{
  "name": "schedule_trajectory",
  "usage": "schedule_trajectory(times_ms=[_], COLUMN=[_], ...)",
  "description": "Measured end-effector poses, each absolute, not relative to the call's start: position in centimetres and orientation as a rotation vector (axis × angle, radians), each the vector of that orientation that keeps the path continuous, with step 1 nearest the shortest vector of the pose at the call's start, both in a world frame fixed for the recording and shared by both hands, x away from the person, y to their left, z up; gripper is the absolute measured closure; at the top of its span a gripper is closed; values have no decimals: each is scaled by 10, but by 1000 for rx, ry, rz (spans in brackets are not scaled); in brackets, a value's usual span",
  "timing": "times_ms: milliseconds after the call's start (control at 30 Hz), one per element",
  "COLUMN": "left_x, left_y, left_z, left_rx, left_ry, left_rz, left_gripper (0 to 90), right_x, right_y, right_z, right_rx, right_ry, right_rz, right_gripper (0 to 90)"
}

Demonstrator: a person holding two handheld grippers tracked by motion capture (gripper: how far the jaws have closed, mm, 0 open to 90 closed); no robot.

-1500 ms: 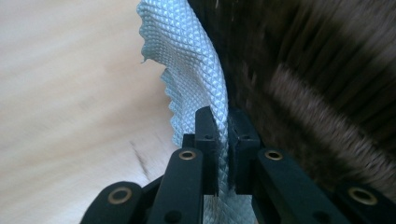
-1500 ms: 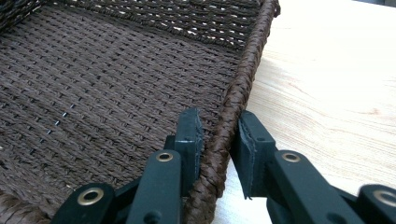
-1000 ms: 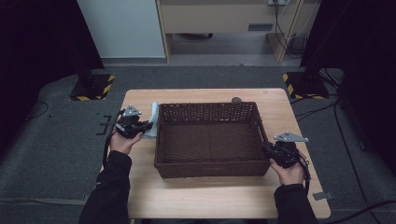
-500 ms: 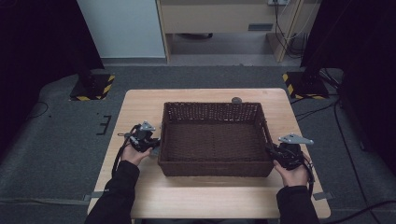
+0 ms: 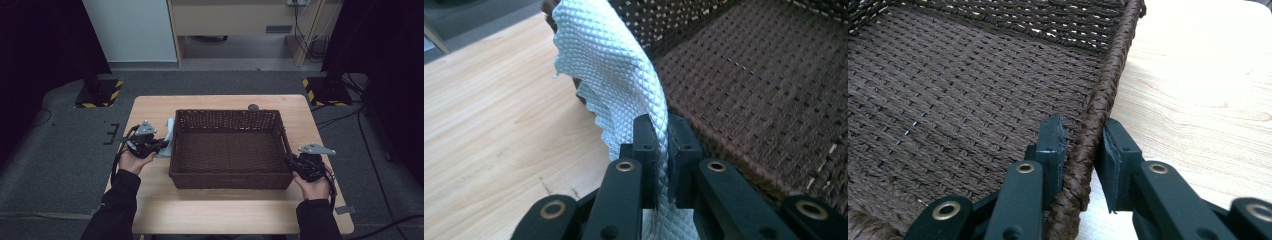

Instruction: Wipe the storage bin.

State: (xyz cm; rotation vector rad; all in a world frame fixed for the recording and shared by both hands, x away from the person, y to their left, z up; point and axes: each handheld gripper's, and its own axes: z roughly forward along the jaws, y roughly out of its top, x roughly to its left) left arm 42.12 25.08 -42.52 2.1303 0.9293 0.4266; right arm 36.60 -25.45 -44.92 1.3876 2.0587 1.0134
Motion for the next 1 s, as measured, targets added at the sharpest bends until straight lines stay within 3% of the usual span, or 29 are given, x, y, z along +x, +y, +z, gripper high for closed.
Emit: schedule_trajectory(times_ms=[300,733,867,1000], left_x=[416,404,404,406], left_y=[246,255,253,247], left_z=[-480,-415,-427,-464], left_rx=[2201,2104,2124,2173], left_ry=[1032,915,927,967], left_rz=[303,424,400,318], left_gripper=[838,838,838,838], right_x=[366,365,364,365], right_y=[-255,-253,-255,-257], right_z=[-450,-449,-449,-449], right_rx=[1388,1415,1435,1443], right_ry=[2055,2016,2000,1990], right_rz=[1025,996,981,986], right_gripper=[731,754,754,752])
